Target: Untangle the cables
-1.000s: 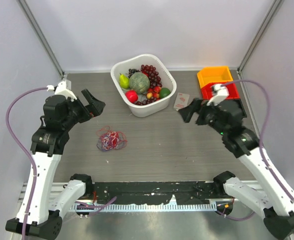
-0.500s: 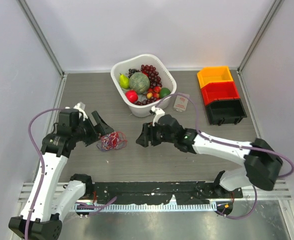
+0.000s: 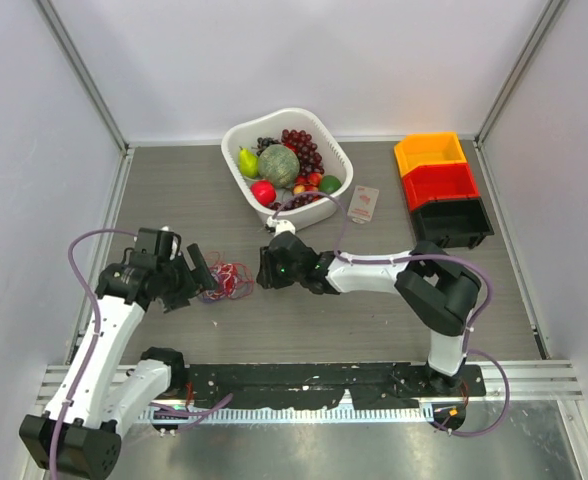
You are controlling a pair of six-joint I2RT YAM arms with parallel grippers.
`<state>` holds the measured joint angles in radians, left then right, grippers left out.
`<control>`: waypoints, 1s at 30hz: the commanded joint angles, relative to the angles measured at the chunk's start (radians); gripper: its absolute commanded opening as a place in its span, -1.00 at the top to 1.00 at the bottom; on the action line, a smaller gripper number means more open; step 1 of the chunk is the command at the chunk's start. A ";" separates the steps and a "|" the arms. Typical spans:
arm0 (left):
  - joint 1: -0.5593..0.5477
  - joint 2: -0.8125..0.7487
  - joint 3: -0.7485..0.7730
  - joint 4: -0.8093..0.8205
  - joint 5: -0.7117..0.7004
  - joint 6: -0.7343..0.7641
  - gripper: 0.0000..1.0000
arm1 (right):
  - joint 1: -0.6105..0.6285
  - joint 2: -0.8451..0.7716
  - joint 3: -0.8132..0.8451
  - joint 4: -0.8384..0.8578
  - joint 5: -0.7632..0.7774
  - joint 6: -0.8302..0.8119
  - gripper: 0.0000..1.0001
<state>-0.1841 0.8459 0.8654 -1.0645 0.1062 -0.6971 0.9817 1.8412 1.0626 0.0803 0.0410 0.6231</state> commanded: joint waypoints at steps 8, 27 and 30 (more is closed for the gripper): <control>-0.045 0.171 -0.014 0.110 -0.019 0.054 -0.79 | 0.055 0.125 0.197 -0.040 0.166 -0.037 0.21; -0.046 0.191 0.012 0.141 -0.046 0.048 -0.77 | 0.074 0.009 0.151 -0.043 0.074 -0.089 0.03; -0.045 0.202 0.009 0.158 -0.040 0.039 -0.84 | 0.074 0.050 0.203 -0.059 0.086 -0.083 0.04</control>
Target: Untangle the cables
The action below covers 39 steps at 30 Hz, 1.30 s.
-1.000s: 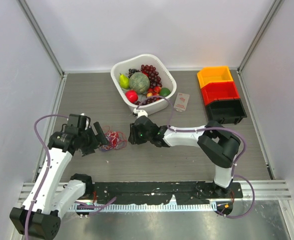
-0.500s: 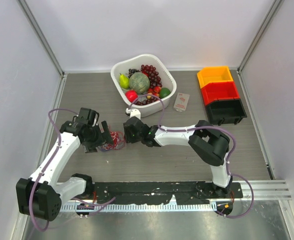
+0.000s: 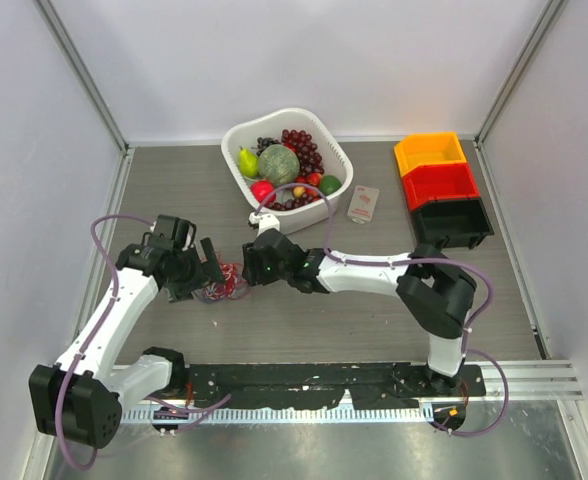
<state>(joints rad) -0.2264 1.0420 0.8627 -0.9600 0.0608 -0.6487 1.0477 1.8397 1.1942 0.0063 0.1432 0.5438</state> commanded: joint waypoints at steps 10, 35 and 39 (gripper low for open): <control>-0.002 0.173 0.035 0.130 -0.052 -0.002 -0.94 | 0.011 0.147 0.176 -0.069 0.056 -0.031 0.75; -0.001 0.431 0.015 0.244 -0.288 0.055 -0.89 | 0.060 -0.728 0.433 -0.776 0.653 -0.088 0.99; 0.015 0.411 -0.020 0.256 -0.282 0.054 -0.90 | 0.060 -0.711 0.646 -0.773 0.658 -0.205 0.98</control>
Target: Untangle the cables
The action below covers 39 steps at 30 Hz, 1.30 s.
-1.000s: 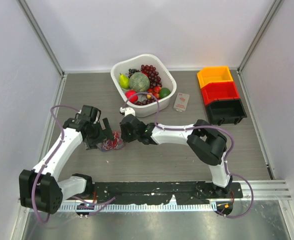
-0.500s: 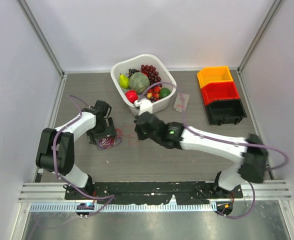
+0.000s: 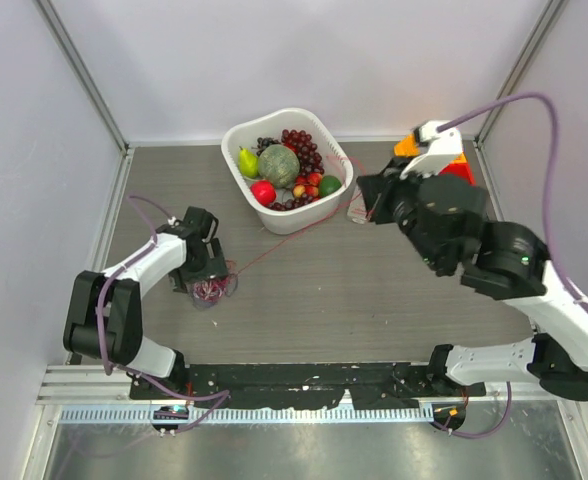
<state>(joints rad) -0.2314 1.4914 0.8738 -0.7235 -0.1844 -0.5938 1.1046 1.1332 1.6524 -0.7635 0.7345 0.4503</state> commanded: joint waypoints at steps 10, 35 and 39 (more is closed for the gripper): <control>0.038 -0.089 -0.001 -0.011 -0.010 0.009 -0.93 | 0.003 0.114 0.598 0.055 -0.070 -0.252 0.99; 0.029 -0.436 0.143 0.006 0.406 0.043 -0.87 | 0.003 0.023 0.408 0.231 -0.044 -0.331 0.99; -0.071 -0.555 0.087 0.217 0.531 0.065 -0.90 | 0.003 0.059 0.460 0.167 -0.093 -0.289 0.99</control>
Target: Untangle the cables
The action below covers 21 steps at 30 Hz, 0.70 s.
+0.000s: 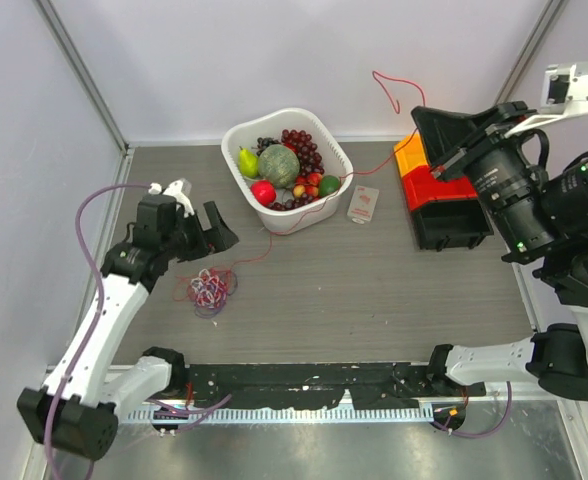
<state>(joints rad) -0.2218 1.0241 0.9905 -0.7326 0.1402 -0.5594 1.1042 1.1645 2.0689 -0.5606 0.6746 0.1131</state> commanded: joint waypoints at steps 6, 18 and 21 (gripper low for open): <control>-0.200 -0.122 -0.095 0.461 0.312 0.087 -0.99 | 0.003 0.021 0.040 -0.033 -0.053 0.063 0.99; -0.353 0.131 -0.012 0.547 0.239 0.291 -0.82 | 0.003 -0.002 0.020 -0.025 -0.090 0.099 0.99; -0.358 0.180 0.039 0.501 0.207 0.294 -0.16 | 0.003 -0.020 -0.006 -0.019 -0.087 0.111 0.99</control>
<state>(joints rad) -0.5743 1.1641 0.9382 -0.2611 0.4046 -0.3145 1.1046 1.1732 2.0811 -0.6174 0.5972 0.1955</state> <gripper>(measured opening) 0.758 0.028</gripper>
